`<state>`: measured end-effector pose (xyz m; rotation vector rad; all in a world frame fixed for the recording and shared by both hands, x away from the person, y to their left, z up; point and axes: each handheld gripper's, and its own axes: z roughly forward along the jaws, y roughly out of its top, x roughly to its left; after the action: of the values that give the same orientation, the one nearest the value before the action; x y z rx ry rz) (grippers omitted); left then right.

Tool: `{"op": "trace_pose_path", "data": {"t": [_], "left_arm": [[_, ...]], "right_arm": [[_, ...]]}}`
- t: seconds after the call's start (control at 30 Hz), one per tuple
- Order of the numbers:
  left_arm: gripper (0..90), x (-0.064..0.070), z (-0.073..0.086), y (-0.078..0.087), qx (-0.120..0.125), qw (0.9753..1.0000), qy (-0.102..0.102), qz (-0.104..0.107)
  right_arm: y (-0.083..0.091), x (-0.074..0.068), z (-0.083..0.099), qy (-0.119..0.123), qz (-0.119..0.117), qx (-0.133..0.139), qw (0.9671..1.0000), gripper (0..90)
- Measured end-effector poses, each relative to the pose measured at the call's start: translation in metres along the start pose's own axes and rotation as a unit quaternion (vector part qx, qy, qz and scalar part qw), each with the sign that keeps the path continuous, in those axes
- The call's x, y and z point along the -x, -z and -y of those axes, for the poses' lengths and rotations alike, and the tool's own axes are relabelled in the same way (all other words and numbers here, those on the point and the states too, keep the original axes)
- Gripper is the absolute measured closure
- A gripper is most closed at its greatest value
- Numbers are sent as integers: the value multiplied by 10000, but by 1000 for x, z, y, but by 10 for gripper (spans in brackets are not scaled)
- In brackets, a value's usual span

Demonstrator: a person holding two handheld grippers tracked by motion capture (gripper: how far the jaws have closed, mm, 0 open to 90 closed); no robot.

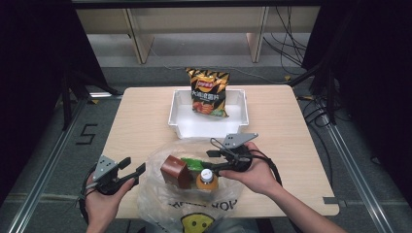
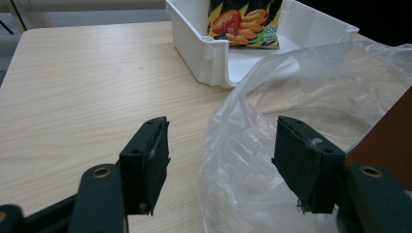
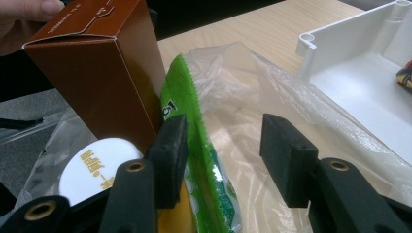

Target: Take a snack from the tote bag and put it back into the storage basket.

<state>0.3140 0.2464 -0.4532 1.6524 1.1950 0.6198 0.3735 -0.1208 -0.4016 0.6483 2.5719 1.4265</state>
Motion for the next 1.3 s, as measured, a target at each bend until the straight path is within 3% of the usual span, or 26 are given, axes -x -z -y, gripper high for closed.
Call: {"op": "trace_pose_path", "data": {"t": [0.1,0.2,0.23,0.27,0.3,0.4,0.47,0.53,0.57,0.67,0.77,1.03,1.13,1.2,1.23,1.27,1.3], "left_arm": [[372,-1,0,1,18,10000,-10,0],[371,-1,0,1,17,10000,-10,-5],[371,-1,0,1,16,10000,-6,-6],[371,-1,0,1,13,10000,-13,-4],[371,-1,0,1,9,10000,-15,-3],[371,-1,0,1,10,10000,-10,-9],[371,-1,0,1,4,10000,-9,-18],[371,-1,0,1,7,10000,-20,-6],[371,-1,0,1,7,10000,-20,-10],[371,-1,0,1,6,10000,-24,-11],[371,-1,0,1,-1,10000,-16,-3],[371,-1,0,0,1,10000,-9,-13],[371,-1,1,0,4,10000,15,-4],[371,-1,1,-1,4,10000,21,-7],[371,-1,1,0,7,10000,15,-6],[371,-1,1,0,8,10000,13,-9],[371,-1,0,0,7,10000,15,-16]], "right_arm": [[0,-2,1,-96,-63,-56,9999,536],[-3,2,3,132,-26,21,9999,537],[-2,0,3,-59,-13,-58,10000,538],[-3,1,4,-40,-15,-73,10000,539],[-4,3,4,153,3,-15,9999,540],[-3,2,5,-84,-41,-122,9999,541],[-3,3,5,-3,-47,-111,9999,542],[-3,4,6,42,110,-47,9999,543],[-2,5,5,-52,72,-74,9999,544],[-2,6,5,79,73,-84,9999,545],[-1,4,4,-47,143,36,9999,537],[3,3,3,-1,-71,-57,10000,528],[4,2,6,76,-17,-61,10000,530],[5,2,7,-70,-25,-101,9999,530],[5,3,8,28,-27,-41,10000,530],[7,2,9,-65,1,-128,9999,530],[8,3,9,-10,-8,-46,10000,530]]}}
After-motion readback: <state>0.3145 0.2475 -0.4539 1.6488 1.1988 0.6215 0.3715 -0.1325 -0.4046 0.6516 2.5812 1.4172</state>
